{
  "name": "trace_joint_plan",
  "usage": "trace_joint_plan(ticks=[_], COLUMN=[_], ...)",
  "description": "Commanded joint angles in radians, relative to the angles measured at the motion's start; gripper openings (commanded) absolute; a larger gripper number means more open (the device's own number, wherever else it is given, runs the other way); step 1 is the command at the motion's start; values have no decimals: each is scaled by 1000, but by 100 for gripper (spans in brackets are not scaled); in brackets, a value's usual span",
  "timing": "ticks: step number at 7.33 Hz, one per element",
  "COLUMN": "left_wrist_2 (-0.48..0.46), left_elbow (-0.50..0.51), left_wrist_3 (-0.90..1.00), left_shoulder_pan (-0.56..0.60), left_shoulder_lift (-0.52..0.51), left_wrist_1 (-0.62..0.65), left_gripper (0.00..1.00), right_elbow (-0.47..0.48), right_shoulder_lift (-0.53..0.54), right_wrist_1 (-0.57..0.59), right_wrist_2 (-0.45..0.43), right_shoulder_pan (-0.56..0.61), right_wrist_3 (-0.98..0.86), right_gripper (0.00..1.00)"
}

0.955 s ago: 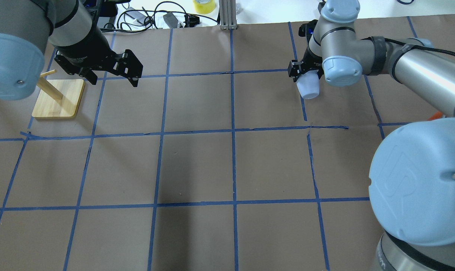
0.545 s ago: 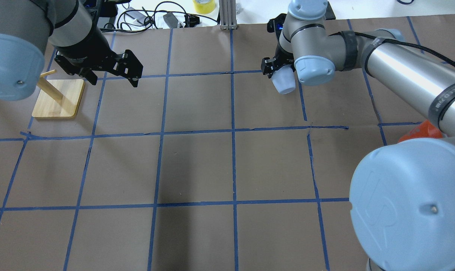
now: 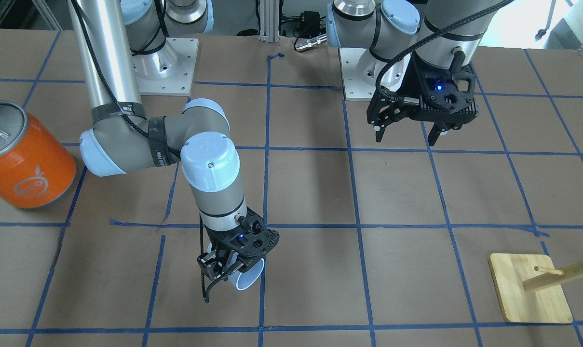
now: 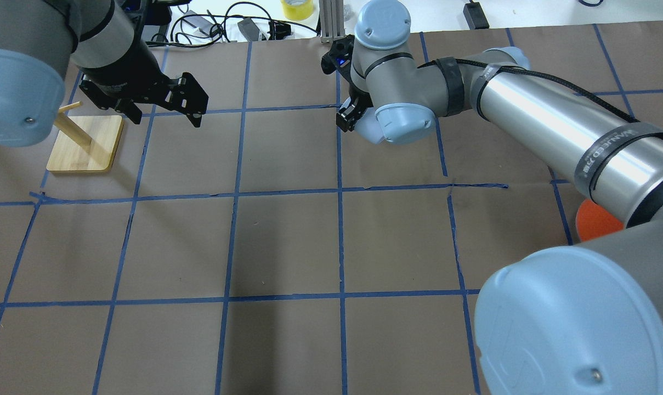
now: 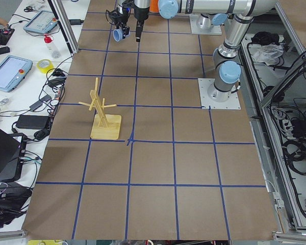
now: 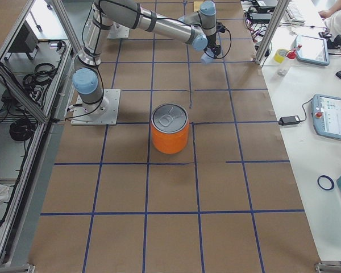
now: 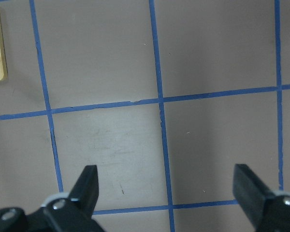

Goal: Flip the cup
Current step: 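Carry the cup with the right gripper toward the left gripper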

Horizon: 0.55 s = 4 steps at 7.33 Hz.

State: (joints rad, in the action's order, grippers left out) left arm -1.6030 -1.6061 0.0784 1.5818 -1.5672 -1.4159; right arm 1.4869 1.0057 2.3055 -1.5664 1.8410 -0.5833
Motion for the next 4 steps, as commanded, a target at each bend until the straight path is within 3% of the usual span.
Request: trace_joint_plan(ticks=[1,4], left_wrist_2=[0,0], left_elbow=[0,0], left_wrist_3=[0,0], left_shoulder_pan=[0,0], left_shoulder_lift=[1,1], left_wrist_1=[0,0], left_gripper=[100,100], right_elbow=[0,0], right_shoulder_lift=[-21,-79], right_wrist_1=[29,159], right_wrist_2=[-1,0], right_shoulder_pan=[70,168], right_wrist_3=[-297,-493], right_gripper=[25,27])
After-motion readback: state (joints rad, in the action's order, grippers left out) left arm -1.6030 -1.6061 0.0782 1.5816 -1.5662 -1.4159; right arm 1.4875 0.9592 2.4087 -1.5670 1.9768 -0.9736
